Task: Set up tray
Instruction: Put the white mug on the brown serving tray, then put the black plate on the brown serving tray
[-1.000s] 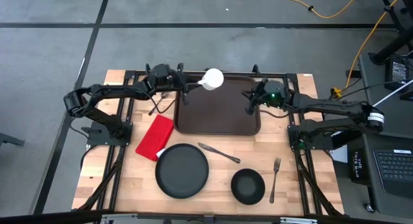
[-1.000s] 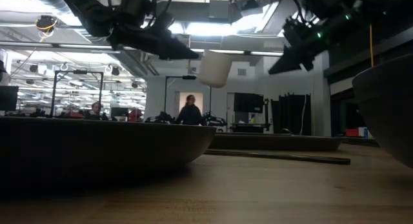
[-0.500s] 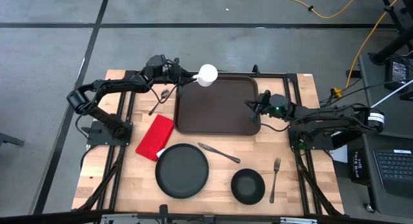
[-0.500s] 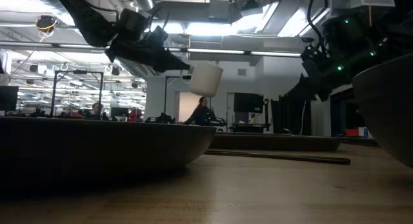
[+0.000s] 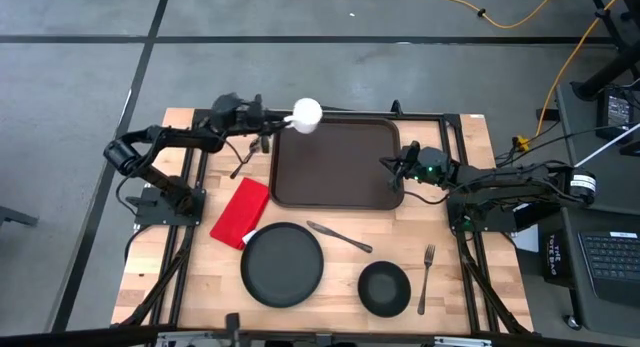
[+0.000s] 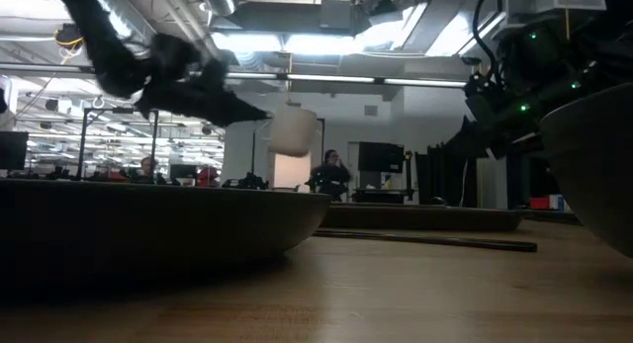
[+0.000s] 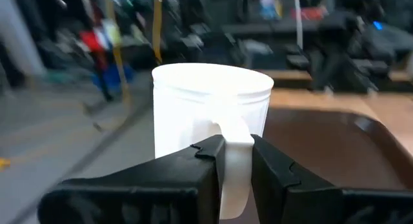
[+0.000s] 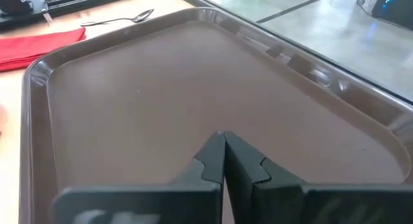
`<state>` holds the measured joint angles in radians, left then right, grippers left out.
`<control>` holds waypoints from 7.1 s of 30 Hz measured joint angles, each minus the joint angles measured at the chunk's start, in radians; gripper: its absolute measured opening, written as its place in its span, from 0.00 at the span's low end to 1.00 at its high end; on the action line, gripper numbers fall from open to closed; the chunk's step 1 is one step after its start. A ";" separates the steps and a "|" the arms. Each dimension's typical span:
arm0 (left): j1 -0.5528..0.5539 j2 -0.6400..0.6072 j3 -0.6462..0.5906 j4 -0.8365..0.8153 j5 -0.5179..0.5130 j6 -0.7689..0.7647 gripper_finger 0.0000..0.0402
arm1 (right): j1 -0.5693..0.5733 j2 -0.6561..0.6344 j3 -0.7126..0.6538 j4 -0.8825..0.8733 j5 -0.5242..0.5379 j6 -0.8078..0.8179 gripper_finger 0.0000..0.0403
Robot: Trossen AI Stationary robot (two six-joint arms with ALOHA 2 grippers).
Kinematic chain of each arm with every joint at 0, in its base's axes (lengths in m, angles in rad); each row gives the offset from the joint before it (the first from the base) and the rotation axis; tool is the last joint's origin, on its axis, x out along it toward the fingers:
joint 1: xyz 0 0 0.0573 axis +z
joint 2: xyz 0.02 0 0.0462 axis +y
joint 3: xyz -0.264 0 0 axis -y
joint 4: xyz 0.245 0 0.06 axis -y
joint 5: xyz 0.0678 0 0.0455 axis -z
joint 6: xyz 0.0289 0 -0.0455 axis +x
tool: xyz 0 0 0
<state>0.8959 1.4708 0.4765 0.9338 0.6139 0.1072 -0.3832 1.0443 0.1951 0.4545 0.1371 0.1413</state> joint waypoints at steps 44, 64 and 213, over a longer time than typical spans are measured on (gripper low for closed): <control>0.132 0.318 0.052 0.139 0.230 -0.043 0.12 | 0.000 0.001 0.001 0.214 0.010 -0.100 0.03; 0.130 0.400 0.050 0.178 0.214 -0.033 0.11 | 0.000 0.001 0.001 0.213 0.010 -0.098 0.03; -0.420 -0.493 0.086 -0.736 -0.327 0.155 0.01 | 0.000 0.001 0.001 0.227 0.009 -0.094 0.03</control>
<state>0.4760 0.9776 0.5625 0.1975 0.2873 0.2621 -0.3828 1.0451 0.1963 0.6820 0.1463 0.0475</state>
